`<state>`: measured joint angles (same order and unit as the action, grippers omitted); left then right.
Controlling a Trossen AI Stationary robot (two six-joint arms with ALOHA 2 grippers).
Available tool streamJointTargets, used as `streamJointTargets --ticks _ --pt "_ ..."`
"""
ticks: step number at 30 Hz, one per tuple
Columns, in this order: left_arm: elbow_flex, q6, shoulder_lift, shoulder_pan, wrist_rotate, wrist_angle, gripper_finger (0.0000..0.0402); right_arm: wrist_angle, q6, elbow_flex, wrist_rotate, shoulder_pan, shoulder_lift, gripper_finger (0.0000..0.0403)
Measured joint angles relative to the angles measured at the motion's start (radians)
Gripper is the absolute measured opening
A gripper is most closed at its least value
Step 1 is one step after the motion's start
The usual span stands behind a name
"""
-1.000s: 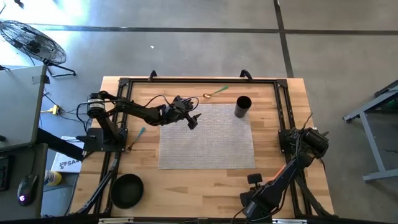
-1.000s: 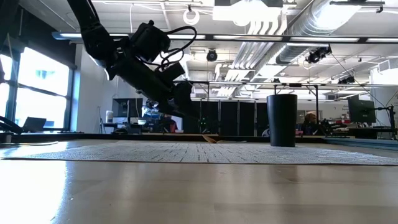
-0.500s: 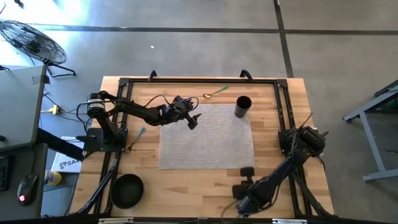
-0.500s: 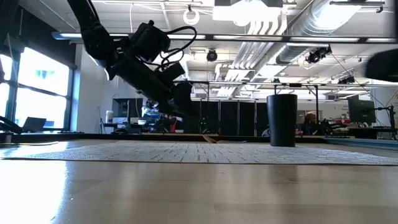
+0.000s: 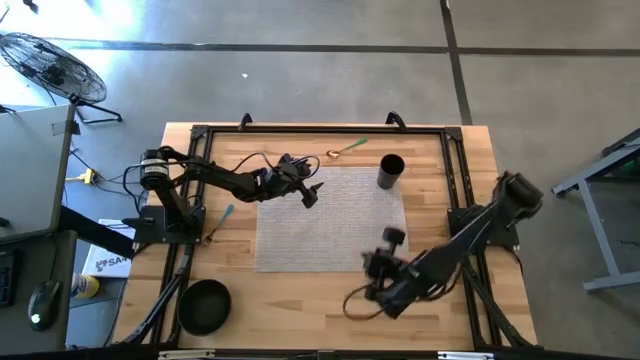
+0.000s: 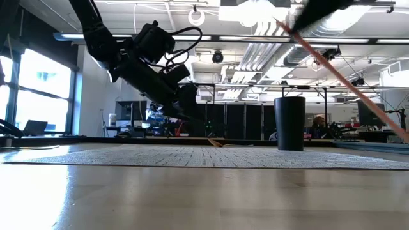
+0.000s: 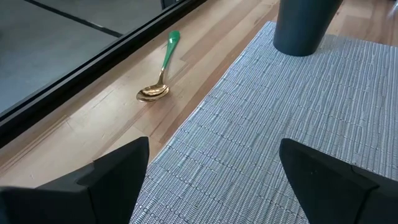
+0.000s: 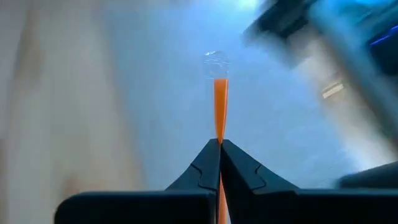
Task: Pick & Place Utensil
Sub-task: Put the orange straw into the black cup
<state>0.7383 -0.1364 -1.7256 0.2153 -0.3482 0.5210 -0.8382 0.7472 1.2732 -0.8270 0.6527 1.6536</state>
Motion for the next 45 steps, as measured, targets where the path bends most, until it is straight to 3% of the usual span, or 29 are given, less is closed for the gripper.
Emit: streamJointTargets --ticks 4,9,12,15,22,29,32,35,39,45 --pt "0.000 0.000 0.000 0.000 0.000 0.000 0.0355 -0.003 -0.001 0.000 -0.280 -0.039 -0.141 0.0002" --pt "0.000 0.000 0.000 0.000 0.000 0.000 0.0355 -0.004 -0.027 0.000 -0.548 -0.116 -0.303 0.0001" --pt "0.000 0.000 0.000 0.000 0.000 0.000 0.0355 -0.003 -0.011 0.000 -0.641 -0.192 -0.386 0.0001" --pt "0.000 0.000 0.000 0.000 0.000 0.000 0.0355 -0.003 -0.012 0.001 -0.666 -0.280 -0.448 0.0001" --pt "0.000 0.000 0.000 0.000 0.000 0.000 0.0355 -0.003 -0.039 0.001 -0.606 -0.473 -0.496 0.0001" --pt "0.000 0.000 0.000 0.000 0.000 0.000 0.0355 0.061 -0.212 -0.003 -0.407 -0.613 -0.487 0.0001" --pt "0.000 0.000 0.000 0.000 0.000 0.000 0.0355 0.262 -0.381 -0.049 -0.327 -0.646 -0.502 0.0000" --pt "0.000 0.000 0.000 0.000 0.000 0.000 0.0355 0.569 -0.609 -0.128 -0.169 -0.686 -0.517 0.0000" --pt "0.000 0.000 0.000 0.000 0.000 -0.001 0.0355 0.900 -0.767 -0.247 -0.036 -0.736 -0.539 0.0000" --pt "0.000 0.000 0.000 0.000 0.000 0.000 0.0355 0.962 -0.791 -0.376 -0.018 -0.784 -0.614 0.0000"
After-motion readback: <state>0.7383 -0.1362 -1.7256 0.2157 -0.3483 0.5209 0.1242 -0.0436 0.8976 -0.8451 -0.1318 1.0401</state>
